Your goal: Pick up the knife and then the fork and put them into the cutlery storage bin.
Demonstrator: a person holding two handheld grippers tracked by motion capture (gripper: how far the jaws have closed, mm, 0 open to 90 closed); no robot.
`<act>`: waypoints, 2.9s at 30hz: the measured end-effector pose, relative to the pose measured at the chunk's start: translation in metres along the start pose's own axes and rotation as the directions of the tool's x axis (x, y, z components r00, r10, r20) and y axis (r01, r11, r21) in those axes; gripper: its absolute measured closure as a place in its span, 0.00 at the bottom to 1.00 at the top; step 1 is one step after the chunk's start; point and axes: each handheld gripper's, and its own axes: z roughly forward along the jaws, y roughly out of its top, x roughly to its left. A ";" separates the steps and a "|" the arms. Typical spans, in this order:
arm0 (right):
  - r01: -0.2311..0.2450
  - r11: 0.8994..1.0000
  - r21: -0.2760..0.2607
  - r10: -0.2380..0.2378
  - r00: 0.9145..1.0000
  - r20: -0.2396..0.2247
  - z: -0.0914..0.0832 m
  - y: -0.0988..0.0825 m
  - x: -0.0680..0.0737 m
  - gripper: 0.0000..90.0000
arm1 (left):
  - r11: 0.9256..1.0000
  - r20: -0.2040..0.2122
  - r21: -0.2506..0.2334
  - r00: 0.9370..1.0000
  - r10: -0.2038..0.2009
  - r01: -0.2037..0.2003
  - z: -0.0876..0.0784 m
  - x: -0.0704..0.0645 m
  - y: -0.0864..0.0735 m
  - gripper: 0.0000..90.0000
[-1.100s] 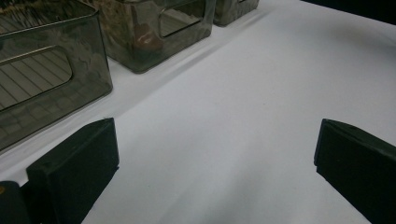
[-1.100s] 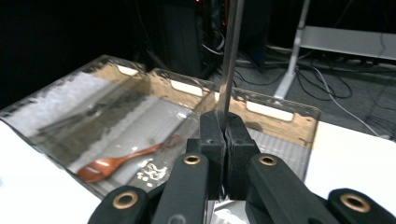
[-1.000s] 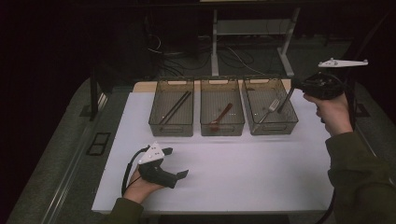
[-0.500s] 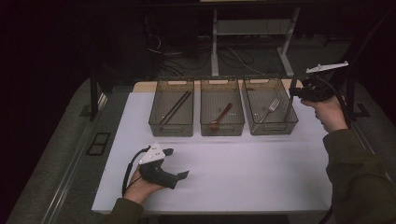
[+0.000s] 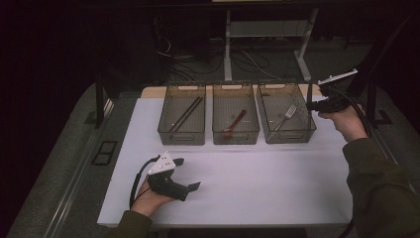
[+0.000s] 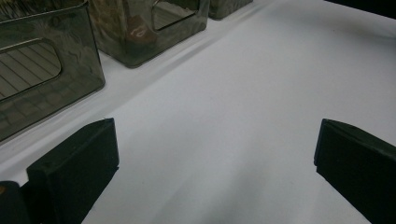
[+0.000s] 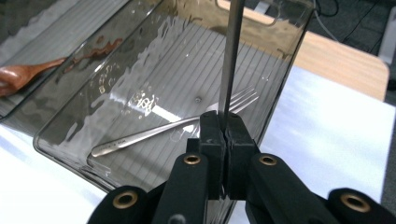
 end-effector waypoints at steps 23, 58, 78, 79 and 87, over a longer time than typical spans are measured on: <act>0.032 0.998 -0.046 -0.032 0.999 -0.006 0.041 0.009 0.008 0.97 | 1.000 0.020 0.001 1.000 0.000 0.000 0.000 -0.001 0.001 0.00; -0.034 0.984 -0.175 0.014 0.993 -0.117 0.044 -0.005 0.025 0.40 | 1.000 0.024 0.008 1.000 0.011 -0.011 0.002 -0.002 0.001 0.00; 0.001 0.949 -0.316 -0.057 0.984 -0.170 0.002 -0.059 0.065 0.23 | 1.000 0.017 0.016 1.000 0.013 -0.014 0.002 -0.001 0.000 0.00; -0.003 0.947 -0.320 -0.058 0.982 -0.179 0.001 -0.062 0.067 0.22 | 1.000 0.018 0.014 1.000 0.012 -0.013 0.002 -0.001 0.000 0.00; -0.005 0.941 -0.338 -0.071 0.975 -0.213 -0.005 -0.084 0.083 0.19 | 1.000 0.022 0.006 1.000 0.017 -0.017 0.001 -0.002 0.000 0.00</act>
